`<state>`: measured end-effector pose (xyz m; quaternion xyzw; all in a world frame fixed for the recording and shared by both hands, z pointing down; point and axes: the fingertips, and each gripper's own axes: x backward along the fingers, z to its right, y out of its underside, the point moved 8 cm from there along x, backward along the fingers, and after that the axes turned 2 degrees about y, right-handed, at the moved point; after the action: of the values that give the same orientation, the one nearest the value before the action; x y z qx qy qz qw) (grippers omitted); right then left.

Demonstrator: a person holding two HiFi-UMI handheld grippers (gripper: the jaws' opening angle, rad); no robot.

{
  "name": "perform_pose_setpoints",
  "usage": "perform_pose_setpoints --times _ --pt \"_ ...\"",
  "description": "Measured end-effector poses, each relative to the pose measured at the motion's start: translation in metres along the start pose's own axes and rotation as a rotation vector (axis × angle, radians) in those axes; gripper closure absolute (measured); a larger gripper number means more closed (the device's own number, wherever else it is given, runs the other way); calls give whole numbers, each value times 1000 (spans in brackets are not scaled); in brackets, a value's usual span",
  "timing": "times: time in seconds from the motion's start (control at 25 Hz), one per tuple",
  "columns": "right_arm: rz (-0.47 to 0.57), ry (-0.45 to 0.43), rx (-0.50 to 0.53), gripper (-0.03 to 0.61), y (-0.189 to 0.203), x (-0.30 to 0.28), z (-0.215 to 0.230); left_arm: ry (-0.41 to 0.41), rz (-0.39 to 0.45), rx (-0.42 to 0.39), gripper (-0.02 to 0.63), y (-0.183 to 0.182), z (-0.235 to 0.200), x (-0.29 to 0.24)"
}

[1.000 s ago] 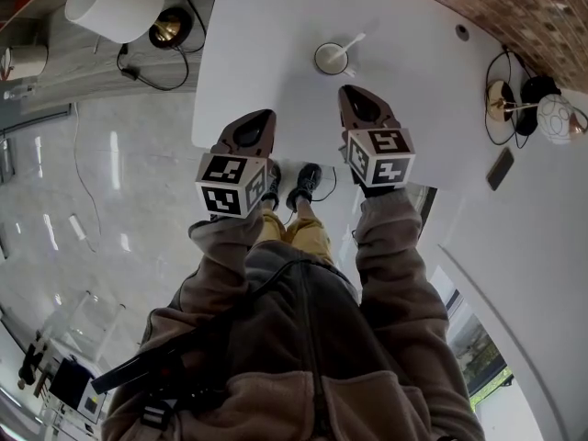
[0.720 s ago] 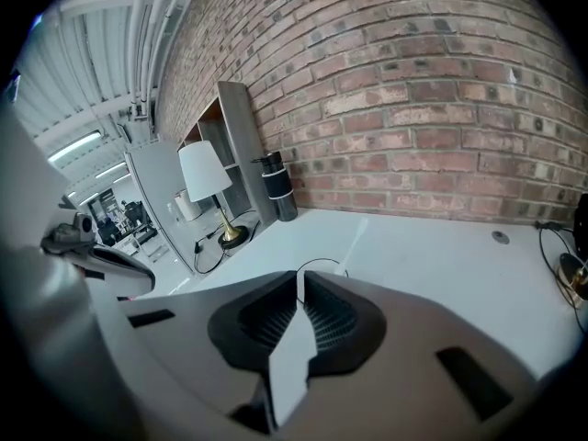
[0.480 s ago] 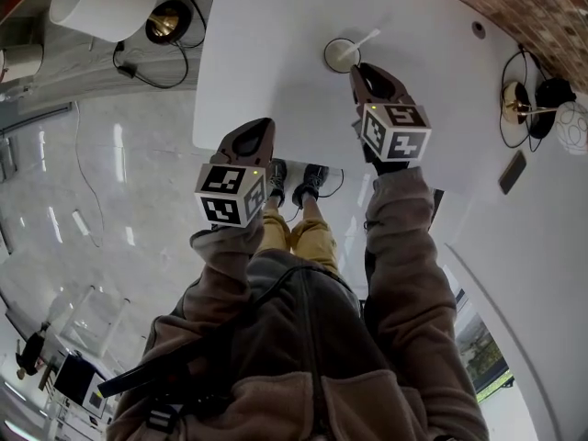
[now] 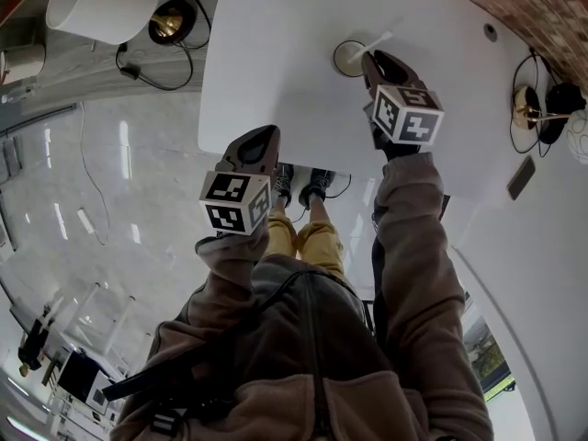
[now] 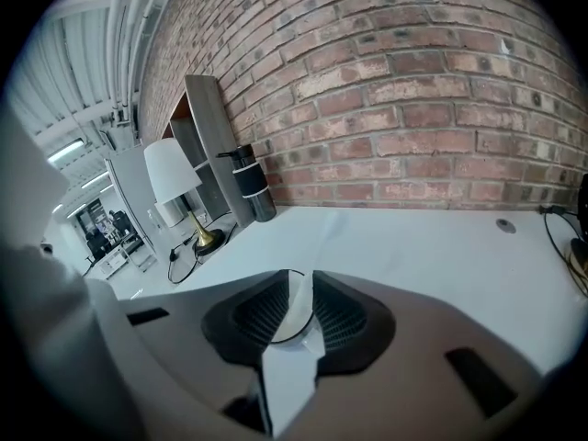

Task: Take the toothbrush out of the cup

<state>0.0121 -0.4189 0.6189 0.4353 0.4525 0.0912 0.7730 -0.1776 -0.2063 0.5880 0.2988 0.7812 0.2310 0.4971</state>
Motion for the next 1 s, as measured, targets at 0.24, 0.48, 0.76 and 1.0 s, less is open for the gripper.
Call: perform_pose_setpoints --times 0.24,0.48,0.76,1.0 --pt "-13 21 -33 515 5 -10 5 0 -6 11 609 5 -2 1" --pt "-5 8 -58 515 4 -22 8 -8 -10 20 609 9 -5 2" --pt "-2 26 -15 515 4 -22 5 -12 -11 22 609 13 -8 5" --pt "33 14 34 528 -1 -15 -1 -12 -12 24 609 12 -8 6"
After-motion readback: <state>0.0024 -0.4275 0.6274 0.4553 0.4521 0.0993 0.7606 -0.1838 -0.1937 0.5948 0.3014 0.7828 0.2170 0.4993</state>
